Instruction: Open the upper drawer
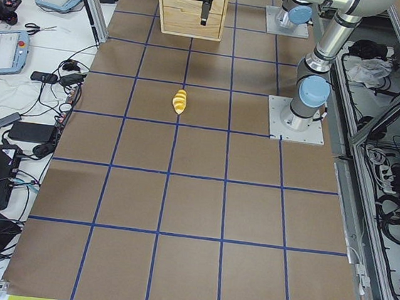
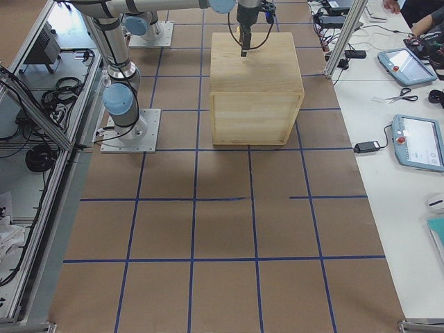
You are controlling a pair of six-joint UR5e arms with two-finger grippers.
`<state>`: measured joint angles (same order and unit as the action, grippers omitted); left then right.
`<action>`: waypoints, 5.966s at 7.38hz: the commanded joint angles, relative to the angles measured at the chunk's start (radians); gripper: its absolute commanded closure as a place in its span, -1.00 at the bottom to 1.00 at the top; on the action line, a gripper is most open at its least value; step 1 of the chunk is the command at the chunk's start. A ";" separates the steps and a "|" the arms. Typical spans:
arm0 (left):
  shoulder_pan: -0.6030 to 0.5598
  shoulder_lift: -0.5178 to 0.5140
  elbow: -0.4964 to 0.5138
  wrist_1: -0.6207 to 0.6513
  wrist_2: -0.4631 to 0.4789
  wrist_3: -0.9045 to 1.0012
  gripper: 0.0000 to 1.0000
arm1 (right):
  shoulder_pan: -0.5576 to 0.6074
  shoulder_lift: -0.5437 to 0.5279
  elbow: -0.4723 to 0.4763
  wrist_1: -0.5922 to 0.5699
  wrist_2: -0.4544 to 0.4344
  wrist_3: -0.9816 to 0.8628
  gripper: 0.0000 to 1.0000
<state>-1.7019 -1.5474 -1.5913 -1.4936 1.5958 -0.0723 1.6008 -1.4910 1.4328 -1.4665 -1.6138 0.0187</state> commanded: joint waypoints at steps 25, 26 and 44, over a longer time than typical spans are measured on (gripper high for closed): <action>-0.163 -0.321 0.031 0.458 -0.392 -0.417 -1.00 | 0.001 0.000 0.000 0.000 0.000 0.001 -1.00; -0.163 -0.319 0.028 0.458 -0.390 -0.411 -1.00 | 0.001 0.000 0.000 0.000 0.000 0.001 -1.00; -0.203 -0.358 0.028 0.460 -0.386 -0.402 -1.00 | 0.001 0.000 0.002 0.000 0.000 0.000 -1.00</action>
<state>-1.9043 -1.9009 -1.5656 -1.0340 1.2097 -0.4757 1.6014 -1.4910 1.4330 -1.4665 -1.6137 0.0196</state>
